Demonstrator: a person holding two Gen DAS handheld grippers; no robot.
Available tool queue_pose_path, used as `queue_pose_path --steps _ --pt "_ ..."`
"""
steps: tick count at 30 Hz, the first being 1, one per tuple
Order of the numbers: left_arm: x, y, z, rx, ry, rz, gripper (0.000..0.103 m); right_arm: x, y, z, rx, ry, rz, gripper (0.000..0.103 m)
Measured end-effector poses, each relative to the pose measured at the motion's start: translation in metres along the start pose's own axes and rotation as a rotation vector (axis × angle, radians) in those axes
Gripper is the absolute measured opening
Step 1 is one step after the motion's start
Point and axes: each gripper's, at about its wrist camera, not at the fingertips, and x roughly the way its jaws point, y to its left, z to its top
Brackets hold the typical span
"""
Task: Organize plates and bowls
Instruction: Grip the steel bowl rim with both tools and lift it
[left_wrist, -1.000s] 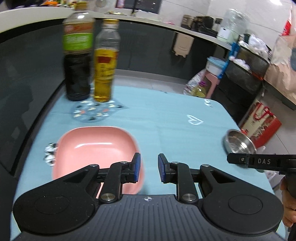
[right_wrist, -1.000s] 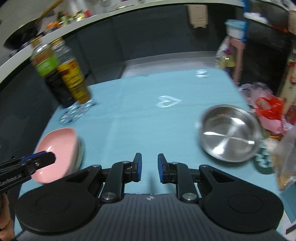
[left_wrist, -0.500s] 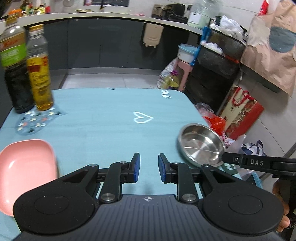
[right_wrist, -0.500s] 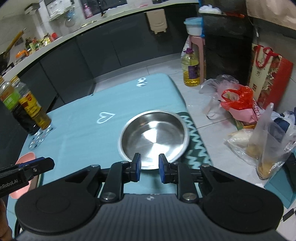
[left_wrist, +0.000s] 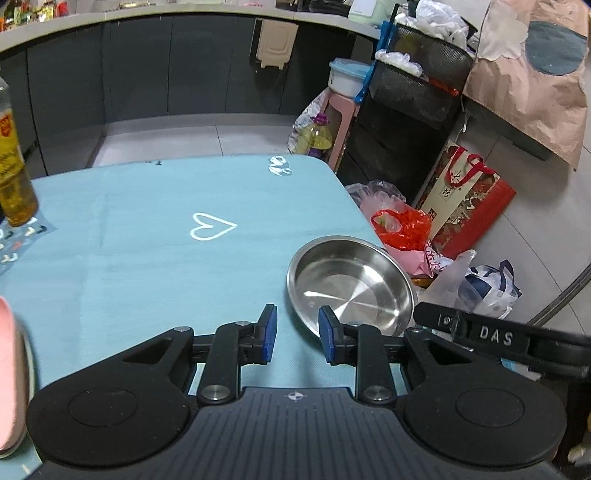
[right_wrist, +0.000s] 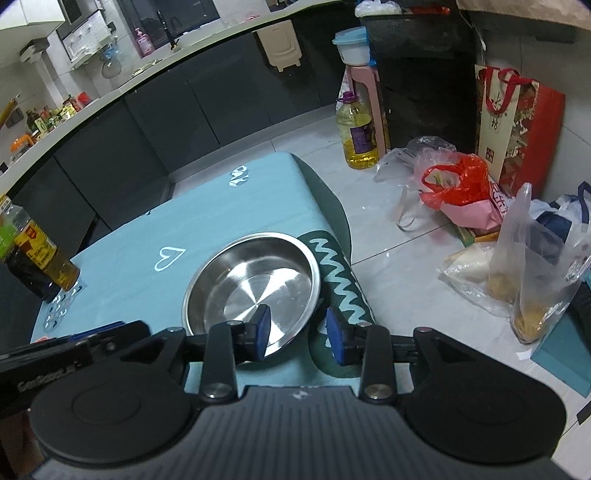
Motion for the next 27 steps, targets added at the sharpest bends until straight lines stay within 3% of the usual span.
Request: queue_pose_path --steps 14,19,21,24,27 --pt "0.046 -0.007 0.011 -0.018 0.054 0.026 0.023 0.019 -0.004 0.008 0.029 0.018 0.0 0.015" --pt "0.056 -0.004 0.013 -0.021 0.074 0.039 0.023 0.027 -0.008 0.009 0.047 0.031 -0.006 0.01" --pt "0.06 -0.004 0.012 -0.021 0.084 0.031 0.022 0.031 -0.009 0.01 0.052 0.049 -0.001 0.0" --pt "0.063 -0.005 0.013 -0.004 0.093 0.039 0.011 0.033 -0.008 0.009 0.05 0.055 0.0 0.0" --pt "0.057 -0.003 0.01 0.0 0.084 0.026 0.012 0.029 -0.009 0.008 0.05 0.053 0.005 0.0"
